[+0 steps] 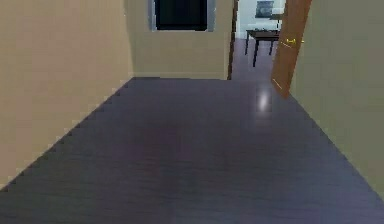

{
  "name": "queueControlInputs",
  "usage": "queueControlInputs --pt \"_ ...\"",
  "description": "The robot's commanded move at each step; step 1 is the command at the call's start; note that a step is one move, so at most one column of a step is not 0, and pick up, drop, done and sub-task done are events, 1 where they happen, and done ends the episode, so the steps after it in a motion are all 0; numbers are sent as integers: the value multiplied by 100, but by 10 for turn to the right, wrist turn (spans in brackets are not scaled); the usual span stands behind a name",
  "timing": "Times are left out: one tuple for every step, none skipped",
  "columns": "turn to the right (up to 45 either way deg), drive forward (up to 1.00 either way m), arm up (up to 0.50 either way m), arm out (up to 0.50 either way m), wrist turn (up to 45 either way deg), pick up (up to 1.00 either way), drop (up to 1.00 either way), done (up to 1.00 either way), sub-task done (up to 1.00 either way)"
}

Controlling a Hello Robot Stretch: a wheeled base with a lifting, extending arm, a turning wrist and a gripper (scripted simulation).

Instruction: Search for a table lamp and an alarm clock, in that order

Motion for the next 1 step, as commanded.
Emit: queueControlInputs --pt "0 10 0 0 0 0 0 0 0"
